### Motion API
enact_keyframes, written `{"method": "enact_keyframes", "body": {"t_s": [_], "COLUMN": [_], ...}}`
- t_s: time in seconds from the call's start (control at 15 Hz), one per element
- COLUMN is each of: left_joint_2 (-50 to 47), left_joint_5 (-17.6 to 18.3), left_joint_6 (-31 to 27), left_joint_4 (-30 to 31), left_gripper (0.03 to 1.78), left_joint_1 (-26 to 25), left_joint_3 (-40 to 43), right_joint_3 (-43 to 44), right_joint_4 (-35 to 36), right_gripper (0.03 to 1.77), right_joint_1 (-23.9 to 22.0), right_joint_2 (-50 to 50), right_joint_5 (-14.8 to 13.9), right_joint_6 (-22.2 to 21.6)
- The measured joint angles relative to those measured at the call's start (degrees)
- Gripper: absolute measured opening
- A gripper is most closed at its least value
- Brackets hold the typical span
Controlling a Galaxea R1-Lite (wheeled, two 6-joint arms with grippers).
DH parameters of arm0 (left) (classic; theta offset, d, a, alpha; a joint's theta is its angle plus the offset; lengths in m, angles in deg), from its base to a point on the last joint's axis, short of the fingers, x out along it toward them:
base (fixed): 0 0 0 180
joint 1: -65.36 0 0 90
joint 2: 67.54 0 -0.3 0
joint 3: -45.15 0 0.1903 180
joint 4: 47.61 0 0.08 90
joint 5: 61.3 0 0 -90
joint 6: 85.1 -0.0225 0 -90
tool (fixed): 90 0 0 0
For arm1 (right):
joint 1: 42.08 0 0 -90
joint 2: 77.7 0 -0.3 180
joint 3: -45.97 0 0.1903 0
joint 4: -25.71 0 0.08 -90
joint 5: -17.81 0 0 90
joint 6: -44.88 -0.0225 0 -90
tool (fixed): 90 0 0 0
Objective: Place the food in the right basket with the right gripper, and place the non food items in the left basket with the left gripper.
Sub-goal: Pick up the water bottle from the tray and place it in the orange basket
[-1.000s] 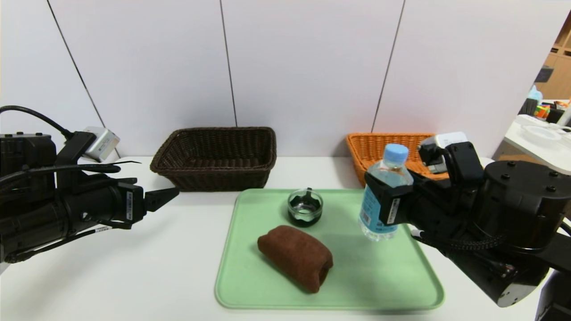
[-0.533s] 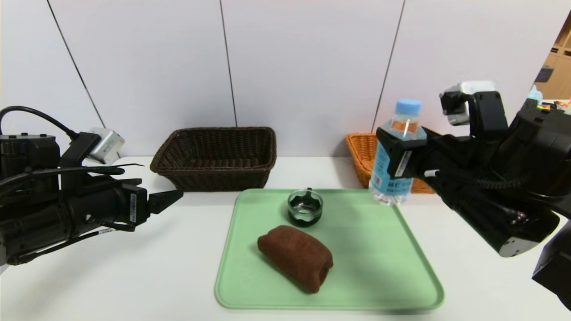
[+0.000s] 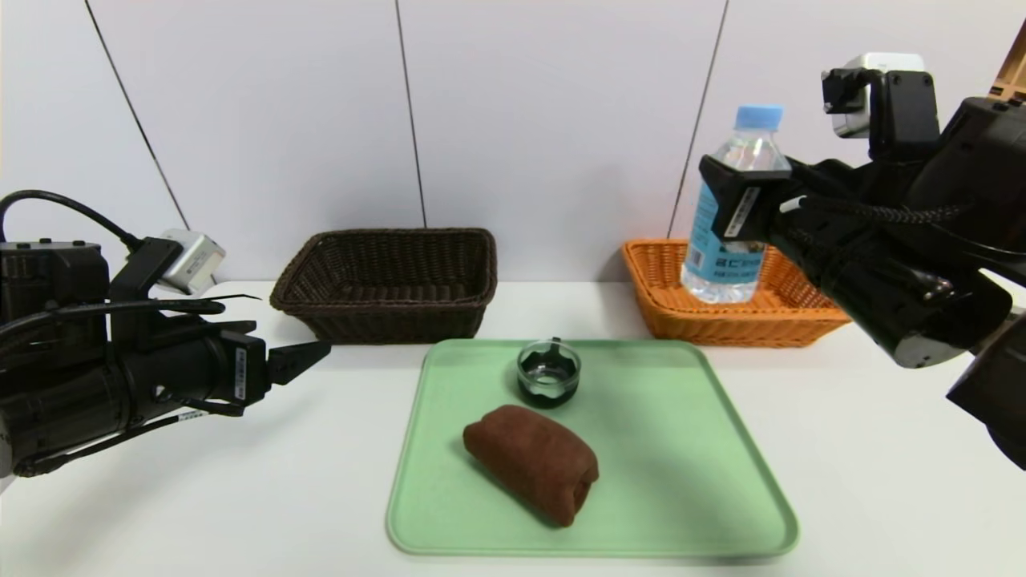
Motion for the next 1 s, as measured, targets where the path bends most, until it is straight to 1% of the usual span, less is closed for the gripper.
{"method": "enact_keyframes", "body": {"t_s": [0.27,0.53,0.73,1.0], "left_joint_2": [0.0,0.1,0.6,1.6], "left_joint_5": [0.0,0.0,0.0,0.0], "left_joint_6": [0.2,0.3,0.3,0.5], "left_joint_4": [0.0,0.0,0.2,2.5], "left_gripper": [1.69,1.69,1.69,1.69], "left_joint_1": [0.0,0.0,0.0,0.0], "left_joint_3": [0.0,-0.1,-0.1,0.7], "right_joint_3": [4.2,7.0,10.3,15.2], "right_joint_4": [0.2,0.6,0.8,0.9], "right_gripper": [0.95,0.95,0.95,0.95], "right_joint_1": [-5.3,-9.4,-12.2,-14.7], "right_joint_2": [3.8,9.2,14.1,19.8], "right_joint_5": [0.8,0.9,0.9,0.9], "right_joint_6": [0.9,0.9,0.9,1.1]}}
